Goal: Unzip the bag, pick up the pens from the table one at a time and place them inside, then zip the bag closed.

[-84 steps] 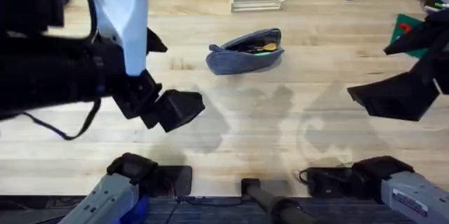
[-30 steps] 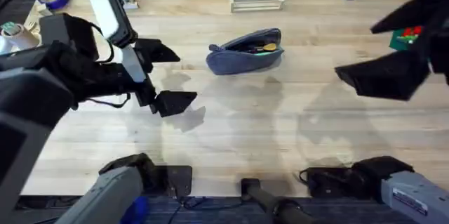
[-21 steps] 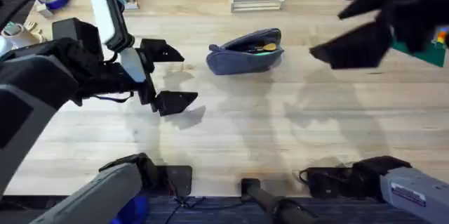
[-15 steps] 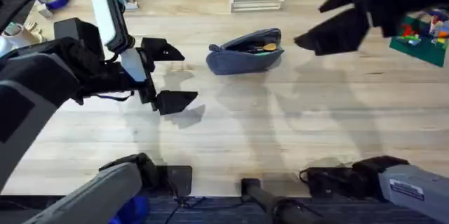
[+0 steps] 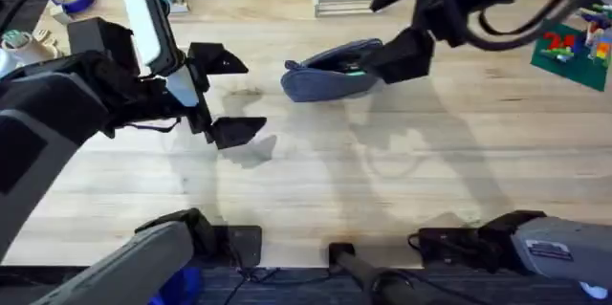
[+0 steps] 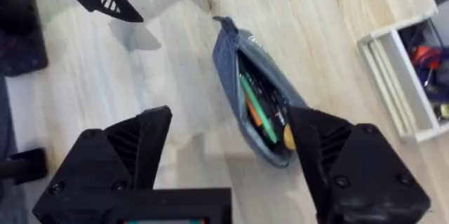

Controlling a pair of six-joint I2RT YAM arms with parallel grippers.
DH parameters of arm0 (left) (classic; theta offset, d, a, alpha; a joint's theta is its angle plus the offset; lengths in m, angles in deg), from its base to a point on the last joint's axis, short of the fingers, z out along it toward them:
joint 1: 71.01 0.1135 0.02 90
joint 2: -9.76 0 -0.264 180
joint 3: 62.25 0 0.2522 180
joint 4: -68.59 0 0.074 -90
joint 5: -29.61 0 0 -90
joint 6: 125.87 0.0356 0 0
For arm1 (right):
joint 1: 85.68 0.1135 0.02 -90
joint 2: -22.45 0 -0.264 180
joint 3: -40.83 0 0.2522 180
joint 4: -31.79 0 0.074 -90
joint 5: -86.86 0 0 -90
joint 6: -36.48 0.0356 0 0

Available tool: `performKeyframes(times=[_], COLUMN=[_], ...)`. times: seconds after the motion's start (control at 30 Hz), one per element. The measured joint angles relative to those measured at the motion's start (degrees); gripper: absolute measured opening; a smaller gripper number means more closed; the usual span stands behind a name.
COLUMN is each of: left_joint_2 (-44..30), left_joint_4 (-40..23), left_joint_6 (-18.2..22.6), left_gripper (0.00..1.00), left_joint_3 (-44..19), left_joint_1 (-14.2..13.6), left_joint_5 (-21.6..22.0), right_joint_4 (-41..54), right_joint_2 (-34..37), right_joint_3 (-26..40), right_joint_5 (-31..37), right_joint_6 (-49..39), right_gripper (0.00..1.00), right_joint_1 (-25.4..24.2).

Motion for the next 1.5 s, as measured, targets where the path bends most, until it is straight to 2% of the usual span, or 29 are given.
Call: performKeyframes(times=[0.3, 0.53, 1.1, 1.5], left_joint_2=[0.0, 0.0, 0.0, 0.0], left_joint_4=[2.1, 2.1, 2.1, 2.1], left_joint_6=[-1.8, -2.3, -2.6, -2.6], left_gripper=[0.993, 0.993, 0.993, 0.993], left_joint_3=[0.0, 0.0, 0.0, 0.0], left_joint_1=[0.0, 0.0, 0.0, 0.0], left_joint_5=[0.8, 0.8, 1.2, 2.0], right_joint_4=[-4.7, -5.9, -5.9, -8.2], right_joint_2=[3.9, 5.6, 12.0, 17.3], right_joint_3=[0.0, 0.0, 0.0, 0.0], right_joint_5=[0.0, -0.5, -11.9, -13.7], right_joint_6=[-4.7, -6.7, -19.3, -23.6], right_gripper=[0.997, 0.993, 0.995, 0.997], right_joint_1=[3.0, 3.2, 3.2, 1.9])
